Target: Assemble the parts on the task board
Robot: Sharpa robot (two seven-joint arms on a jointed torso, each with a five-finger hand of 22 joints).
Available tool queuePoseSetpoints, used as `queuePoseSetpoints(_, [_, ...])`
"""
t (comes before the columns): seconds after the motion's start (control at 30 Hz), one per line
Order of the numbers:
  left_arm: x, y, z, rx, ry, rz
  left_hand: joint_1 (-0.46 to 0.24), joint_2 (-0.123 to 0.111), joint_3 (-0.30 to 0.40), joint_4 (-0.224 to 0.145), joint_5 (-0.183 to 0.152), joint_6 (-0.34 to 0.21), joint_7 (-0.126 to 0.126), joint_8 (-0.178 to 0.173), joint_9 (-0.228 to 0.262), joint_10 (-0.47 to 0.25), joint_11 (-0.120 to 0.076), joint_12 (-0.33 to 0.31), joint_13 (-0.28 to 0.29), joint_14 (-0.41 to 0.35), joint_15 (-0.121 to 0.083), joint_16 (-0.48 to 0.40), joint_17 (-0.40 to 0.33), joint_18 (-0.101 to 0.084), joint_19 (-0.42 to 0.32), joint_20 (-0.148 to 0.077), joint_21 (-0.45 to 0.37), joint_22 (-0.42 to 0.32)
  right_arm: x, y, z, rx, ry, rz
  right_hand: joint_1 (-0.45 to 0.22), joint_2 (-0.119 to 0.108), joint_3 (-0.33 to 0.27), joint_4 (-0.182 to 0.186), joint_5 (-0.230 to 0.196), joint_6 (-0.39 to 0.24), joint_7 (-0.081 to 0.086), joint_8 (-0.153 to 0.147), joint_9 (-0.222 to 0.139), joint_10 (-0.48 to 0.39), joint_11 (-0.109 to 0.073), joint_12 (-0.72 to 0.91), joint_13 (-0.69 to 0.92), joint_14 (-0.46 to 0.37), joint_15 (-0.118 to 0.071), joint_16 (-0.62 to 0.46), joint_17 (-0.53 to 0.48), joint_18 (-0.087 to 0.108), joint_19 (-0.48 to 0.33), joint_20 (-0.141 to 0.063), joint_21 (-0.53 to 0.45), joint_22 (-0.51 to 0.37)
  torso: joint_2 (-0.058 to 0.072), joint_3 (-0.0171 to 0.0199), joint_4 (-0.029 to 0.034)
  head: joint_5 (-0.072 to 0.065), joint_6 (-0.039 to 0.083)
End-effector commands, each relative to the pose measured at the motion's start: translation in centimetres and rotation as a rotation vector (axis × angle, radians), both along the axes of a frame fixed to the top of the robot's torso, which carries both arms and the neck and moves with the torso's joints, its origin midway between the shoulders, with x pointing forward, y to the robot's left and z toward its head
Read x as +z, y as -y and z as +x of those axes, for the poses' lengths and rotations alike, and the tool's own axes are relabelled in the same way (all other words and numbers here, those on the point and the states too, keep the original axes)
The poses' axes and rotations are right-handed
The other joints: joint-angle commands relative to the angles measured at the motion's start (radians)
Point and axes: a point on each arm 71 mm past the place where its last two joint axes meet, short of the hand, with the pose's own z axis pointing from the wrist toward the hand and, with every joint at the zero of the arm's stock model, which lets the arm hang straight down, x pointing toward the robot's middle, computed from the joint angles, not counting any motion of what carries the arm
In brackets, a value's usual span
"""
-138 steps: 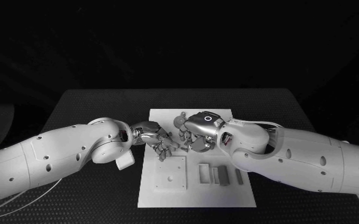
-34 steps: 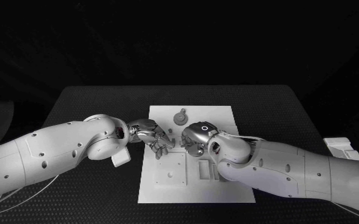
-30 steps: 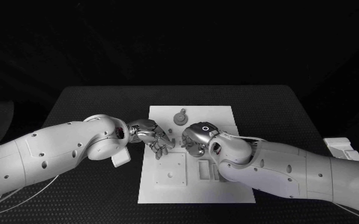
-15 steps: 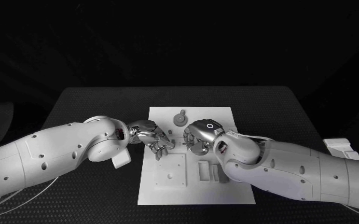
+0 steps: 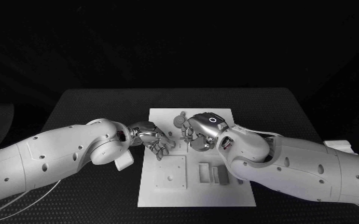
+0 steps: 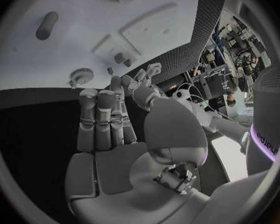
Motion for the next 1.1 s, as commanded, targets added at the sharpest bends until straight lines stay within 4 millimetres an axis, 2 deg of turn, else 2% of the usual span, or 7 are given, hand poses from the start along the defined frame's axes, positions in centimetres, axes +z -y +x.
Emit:
queuePoseSetpoints(0.03, [0.0, 0.0, 0.2, 0.072, -0.032, -0.031, -0.027, -0.004, -0.005, 0.017, -0.003, -0.014, 0.003, -0.009, -0.003, -0.006, 0.001, -0.007, 0.001, 0.003, 0.001, -0.006, 0.003, 0.013, -0.004, -0.001, -0.002, -0.002, 0.5, -0.2, -0.4, 0.013, 0.005, 0.015, 0.005, -0.005, 0.002, 0.002, 0.003, 0.005, 0.000, 0.005, 0.001, 0.008, 0.002, 0.004, 0.001, 0.005, -0.001, 0.006, 0.001, 0.044, 0.002, -0.003, 0.006, 0.021, 0.000, -0.0004, 0.0001, -0.001, 0.004])
queuePoseSetpoints(0.13, [0.0, 0.1, 0.1, 0.079, -0.044, -0.039, -0.067, -0.002, -0.019, 0.043, -0.003, -0.023, 0.006, -0.012, -0.005, -0.009, 0.001, -0.008, 0.002, 0.002, 0.001, -0.010, 0.007, 0.014, -0.006, -0.001, -0.005, -0.005, 0.9, -0.4, -0.7, 0.020, 0.007, 0.024, 0.005, -0.005, 0.002, 0.002, 0.003, 0.005, 0.000, 0.005, 0.001, 0.008, 0.002, 0.004, 0.001, 0.005, -0.001, 0.006, 0.001, 0.044, 0.002, -0.003, 0.006, 0.021, 0.000, 0.0001, 0.0010, 0.000, 0.002])
queuePoseSetpoints(0.27, [0.0, 0.5, -0.1, 0.066, -0.071, -0.064, -0.080, 0.004, -0.025, 0.051, -0.003, -0.033, 0.009, -0.016, -0.007, -0.015, 0.003, -0.010, 0.002, 0.002, 0.000, -0.014, 0.012, 0.016, -0.007, -0.002, -0.007, -0.007, 1.1, -0.7, -0.9, 0.031, 0.007, 0.030, 0.005, -0.006, 0.002, 0.002, 0.003, 0.006, -0.001, 0.005, 0.001, 0.009, 0.002, 0.004, 0.002, 0.005, -0.001, 0.006, 0.002, 0.044, 0.003, -0.003, 0.006, 0.021, 0.001, -0.0005, 0.0014, -0.001, 0.001])
queuePoseSetpoints(0.47, [0.1, 0.9, -0.3, 0.044, -0.097, -0.121, -0.081, 0.013, -0.026, 0.049, -0.004, -0.046, 0.014, -0.020, -0.008, -0.029, 0.008, -0.013, 0.001, 0.003, 0.000, -0.018, 0.018, 0.017, -0.008, -0.001, -0.008, -0.008, 1.1, -1.1, -1.0, 0.041, 0.000, 0.032, 0.006, -0.006, 0.003, 0.002, 0.003, 0.006, -0.001, 0.005, 0.001, 0.009, 0.002, 0.004, 0.002, 0.005, -0.002, 0.006, 0.002, 0.044, 0.003, -0.004, 0.007, 0.021, 0.001, -0.0004, 0.0020, -0.002, -0.001])
queuePoseSetpoints(0.77, [0.2, 1.1, -0.4, 0.013, -0.116, -0.154, -0.075, 0.024, -0.028, 0.040, -0.004, -0.048, 0.003, -0.016, -0.006, -0.042, 0.012, -0.013, 0.001, 0.000, 0.002, -0.024, 0.025, 0.016, -0.010, 0.001, -0.009, -0.009, 1.0, -1.3, -0.9, 0.043, -0.002, 0.033, 0.006, -0.006, 0.003, 0.002, 0.003, 0.006, -0.001, 0.005, 0.001, 0.009, 0.001, 0.004, 0.002, 0.006, -0.002, 0.006, 0.002, 0.044, 0.003, -0.004, 0.007, 0.021, 0.001, -0.0006, 0.0023, -0.004, -0.004])
queuePoseSetpoints(1.0, [0.2, 0.9, -0.3, 0.023, -0.115, -0.159, -0.059, 0.065, -0.027, 0.021, -0.003, -0.049, 0.000, -0.010, -0.004, -0.046, 0.013, -0.010, 0.003, -0.001, 0.004, -0.029, 0.034, 0.014, -0.012, 0.002, -0.010, -0.009, 1.0, -1.3, -0.9, 0.045, -0.006, 0.031, 0.006, -0.006, 0.003, 0.002, 0.003, 0.006, -0.001, 0.005, 0.001, 0.009, 0.001, 0.003, 0.002, 0.006, -0.002, 0.006, 0.002, 0.044, 0.003, -0.004, 0.007, 0.021, 0.001, -0.0001, 0.0017, -0.005, -0.005])
queuePoseSetpoints(1.1, [0.1, 0.6, -0.2, 0.035, -0.113, -0.153, -0.049, 0.078, -0.030, 0.002, -0.003, -0.049, 0.003, -0.007, -0.003, -0.047, 0.014, -0.009, 0.005, 0.000, 0.004, -0.032, 0.040, 0.014, -0.012, 0.002, -0.009, -0.008, 0.6, -0.6, -0.3, 0.022, -0.012, 0.011, 0.006, -0.006, 0.003, 0.002, 0.003, 0.006, -0.001, 0.005, 0.001, 0.009, 0.001, 0.003, 0.002, 0.006, -0.002, 0.006, 0.002, 0.044, 0.003, -0.004, 0.007, 0.021, 0.001, -0.0003, 0.0012, -0.005, -0.006])
